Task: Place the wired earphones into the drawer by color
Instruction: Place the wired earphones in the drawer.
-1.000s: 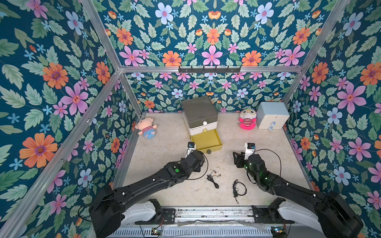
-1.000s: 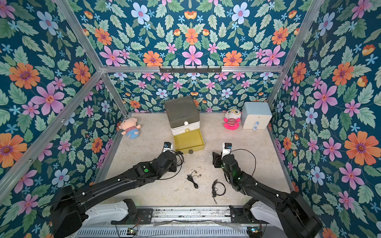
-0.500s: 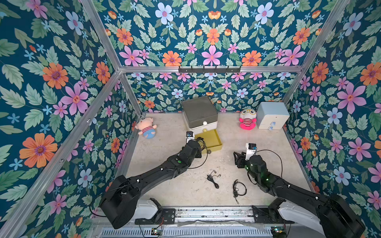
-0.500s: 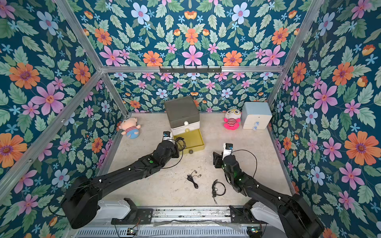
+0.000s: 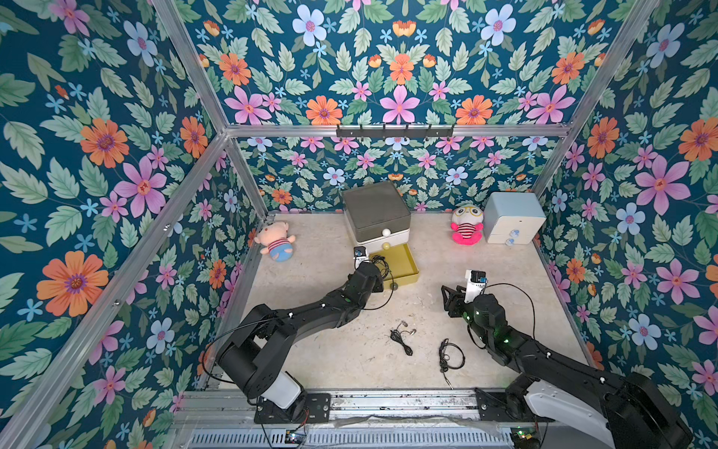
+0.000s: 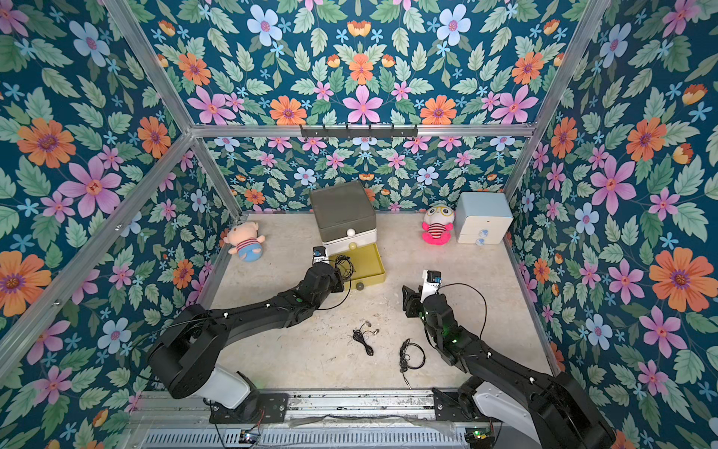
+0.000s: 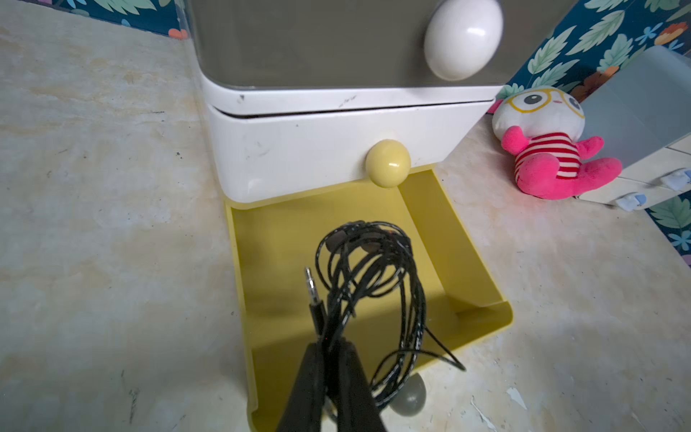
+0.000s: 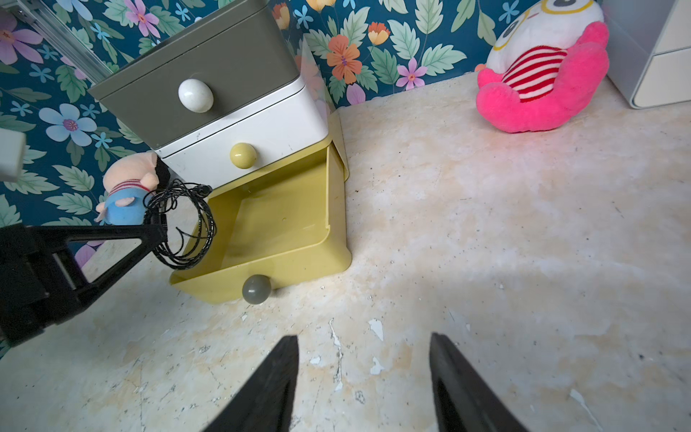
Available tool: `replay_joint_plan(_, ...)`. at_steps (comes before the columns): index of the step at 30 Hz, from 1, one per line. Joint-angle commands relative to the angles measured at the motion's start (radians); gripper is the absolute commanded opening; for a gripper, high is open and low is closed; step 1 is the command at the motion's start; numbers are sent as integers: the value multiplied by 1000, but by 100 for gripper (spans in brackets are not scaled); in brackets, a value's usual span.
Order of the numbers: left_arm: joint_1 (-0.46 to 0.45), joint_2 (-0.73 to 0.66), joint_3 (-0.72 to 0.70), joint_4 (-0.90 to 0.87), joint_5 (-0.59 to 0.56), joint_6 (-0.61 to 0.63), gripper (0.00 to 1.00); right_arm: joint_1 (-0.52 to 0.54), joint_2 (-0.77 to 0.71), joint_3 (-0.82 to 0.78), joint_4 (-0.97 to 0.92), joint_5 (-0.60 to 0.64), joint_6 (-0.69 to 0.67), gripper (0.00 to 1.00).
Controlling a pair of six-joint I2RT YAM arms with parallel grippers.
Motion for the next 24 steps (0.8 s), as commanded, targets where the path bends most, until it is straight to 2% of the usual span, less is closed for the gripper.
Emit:
replay_joint_plan(1, 5, 27, 11, 53, -8, -21, 0, 0, -5, -1, 20, 18, 1, 61)
replay_joint_plan(14, 18, 107, 29, 79, 28, -42, 0, 0, -17, -5, 15, 26, -5, 61)
replay_joint_plan(16, 19, 99, 28, 76, 44, -42, 9, 0, -20, -6, 15, 25, -8, 61)
replay_joint_plan(18, 19, 80, 25, 70, 59, -42, 27, -1, -23, -4, 18, 17, -14, 61)
replay_joint_plan(24, 21, -7, -12, 44, 76, -38, 55, -1, -35, -2, 22, -66, -40, 61)
